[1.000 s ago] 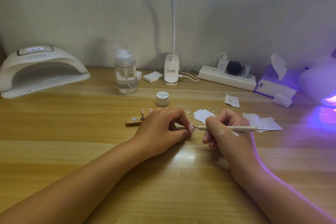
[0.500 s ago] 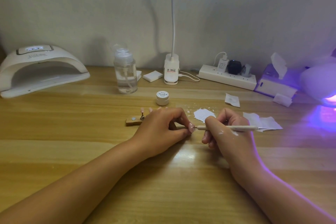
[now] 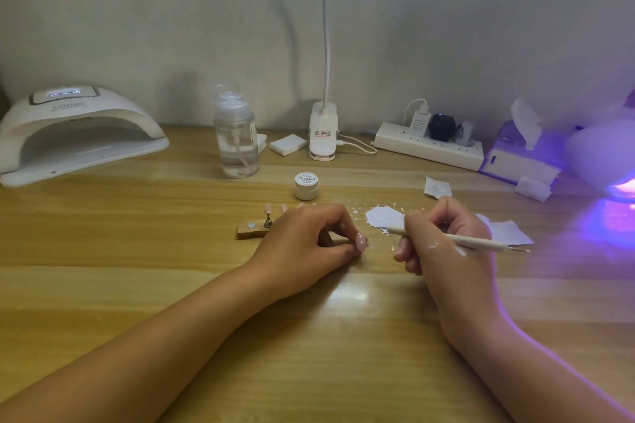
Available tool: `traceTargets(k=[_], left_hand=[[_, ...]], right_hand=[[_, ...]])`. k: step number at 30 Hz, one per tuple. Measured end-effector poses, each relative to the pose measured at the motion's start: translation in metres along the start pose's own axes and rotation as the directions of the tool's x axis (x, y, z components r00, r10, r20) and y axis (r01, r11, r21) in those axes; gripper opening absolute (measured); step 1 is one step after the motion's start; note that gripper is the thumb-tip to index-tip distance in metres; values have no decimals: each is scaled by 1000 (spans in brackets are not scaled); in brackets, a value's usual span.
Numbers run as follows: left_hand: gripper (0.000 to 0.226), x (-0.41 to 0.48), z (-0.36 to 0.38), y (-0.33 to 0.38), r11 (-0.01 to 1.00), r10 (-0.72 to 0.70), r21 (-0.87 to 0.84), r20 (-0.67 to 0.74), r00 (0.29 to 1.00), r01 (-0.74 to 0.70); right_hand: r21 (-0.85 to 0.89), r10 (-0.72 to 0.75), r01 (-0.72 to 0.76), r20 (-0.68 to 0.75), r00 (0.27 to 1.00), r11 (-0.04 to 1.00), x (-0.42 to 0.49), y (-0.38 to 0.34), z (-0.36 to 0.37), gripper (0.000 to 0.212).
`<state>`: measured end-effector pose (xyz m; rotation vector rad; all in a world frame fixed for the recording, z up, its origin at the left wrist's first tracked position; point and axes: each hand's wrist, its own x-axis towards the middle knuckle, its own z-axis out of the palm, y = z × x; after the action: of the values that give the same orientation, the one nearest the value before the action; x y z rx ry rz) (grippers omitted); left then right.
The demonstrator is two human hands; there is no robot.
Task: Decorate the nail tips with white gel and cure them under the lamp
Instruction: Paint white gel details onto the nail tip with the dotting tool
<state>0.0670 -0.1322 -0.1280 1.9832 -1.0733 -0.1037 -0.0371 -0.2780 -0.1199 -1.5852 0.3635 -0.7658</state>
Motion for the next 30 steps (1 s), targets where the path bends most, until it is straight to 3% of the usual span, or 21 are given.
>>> traceTargets(k=[4,8,13,20,22,25,30], left_hand=[[13,0,0,1,1000,0,-18,0,1000,0],[19,-1,0,2,1000,11,-1,-4,1000,-11],[21,-1,0,4,1000,7,21,-7,1000,-7],[21,-1,0,4,1000,1,18,-6,1000,-1],[19,-2,0,5,1000,0,19,-6,1000,1],[22,-1,0,5,999,5,34,-13,1000,-5],[22,0,0,3,999,7,45,-14,1000,-6]], right_hand=[[-119,-35,25,-81,996,993,17,0,-13,14],[-296,34,-51,-61,998,954,27,13,-23,17],[-429,39,-37,-5,999,903,29,17,-22,13],[-377,-28,9,-46,999,926,24,7,-19,16],[-207,-52,33,-87,995,978,17,-2,-15,18],[28,79,-79,-1,997,996,1,-7,-4,21],[-22,119,-117,76,990,993,-7,-5,3,28]])
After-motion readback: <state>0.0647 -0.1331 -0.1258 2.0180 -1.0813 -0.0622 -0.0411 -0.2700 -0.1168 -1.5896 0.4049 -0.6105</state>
